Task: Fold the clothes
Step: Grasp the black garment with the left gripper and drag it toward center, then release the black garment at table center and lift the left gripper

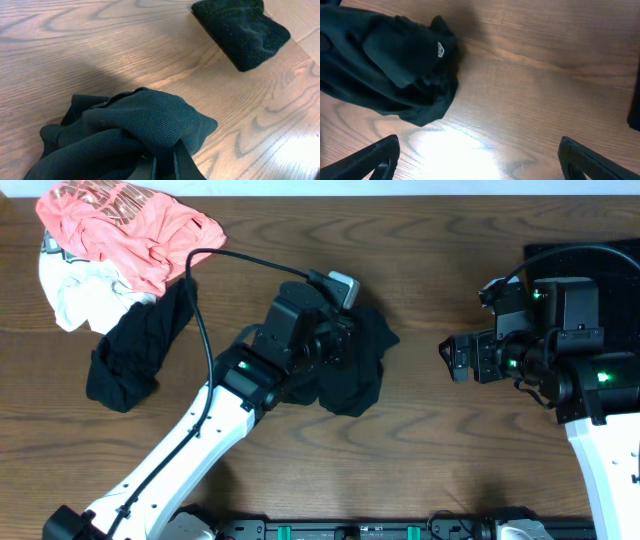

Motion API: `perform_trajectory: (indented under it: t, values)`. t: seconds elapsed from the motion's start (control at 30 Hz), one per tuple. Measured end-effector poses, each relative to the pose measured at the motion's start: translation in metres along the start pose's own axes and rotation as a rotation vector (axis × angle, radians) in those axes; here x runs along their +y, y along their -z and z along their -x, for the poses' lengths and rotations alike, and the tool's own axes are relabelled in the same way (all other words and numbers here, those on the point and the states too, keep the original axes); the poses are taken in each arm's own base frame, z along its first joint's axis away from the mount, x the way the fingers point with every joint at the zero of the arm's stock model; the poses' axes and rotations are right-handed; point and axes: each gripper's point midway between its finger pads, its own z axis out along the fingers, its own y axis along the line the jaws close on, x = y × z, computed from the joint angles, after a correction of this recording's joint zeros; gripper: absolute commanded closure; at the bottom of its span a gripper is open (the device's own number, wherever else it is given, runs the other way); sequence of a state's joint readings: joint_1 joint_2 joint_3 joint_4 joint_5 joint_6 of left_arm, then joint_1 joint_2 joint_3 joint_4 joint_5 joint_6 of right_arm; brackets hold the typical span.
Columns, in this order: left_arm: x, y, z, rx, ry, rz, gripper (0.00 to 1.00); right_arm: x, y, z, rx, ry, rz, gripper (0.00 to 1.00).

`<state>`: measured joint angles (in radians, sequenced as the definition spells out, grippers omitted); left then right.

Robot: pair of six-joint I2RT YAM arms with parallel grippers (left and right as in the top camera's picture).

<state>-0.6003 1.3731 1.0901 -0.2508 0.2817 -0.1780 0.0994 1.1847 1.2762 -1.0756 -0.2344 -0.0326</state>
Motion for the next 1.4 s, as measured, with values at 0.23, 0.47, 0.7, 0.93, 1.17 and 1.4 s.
perform_trajectory:
  t: [0.23, 0.47, 0.7, 0.93, 1.17, 1.4]
  values:
    - [-0.022, -0.019, -0.015, 0.045, -0.038, -0.043, 0.94, 0.001, 0.000, 0.000, 0.001, 0.000, 0.004, 0.01]
    - [-0.025, -0.029, -0.025, 0.079, -0.047, -0.049, 0.78, 0.001, 0.000, 0.007, -0.027, -0.020, 0.004, 0.01]
    - [-0.024, -0.028, -0.029, 0.094, -0.060, -0.047, 0.35, 0.000, -0.001, 0.014, -0.051, -0.039, 0.004, 0.01]
    - [-0.024, -0.024, -0.029, 0.097, -0.053, -0.044, 0.23, -0.003, -0.015, 0.012, -0.012, -0.060, 0.005, 0.01]
    - [0.006, -0.001, -0.003, 0.014, -0.010, 0.014, 0.23, -0.006, -0.028, 0.015, 0.006, -0.071, 0.005, 0.01]
    - [0.097, 0.018, -0.003, 0.009, 0.218, 0.220, 0.22, -0.008, -0.050, 0.026, 0.006, -0.073, 0.026, 0.01]
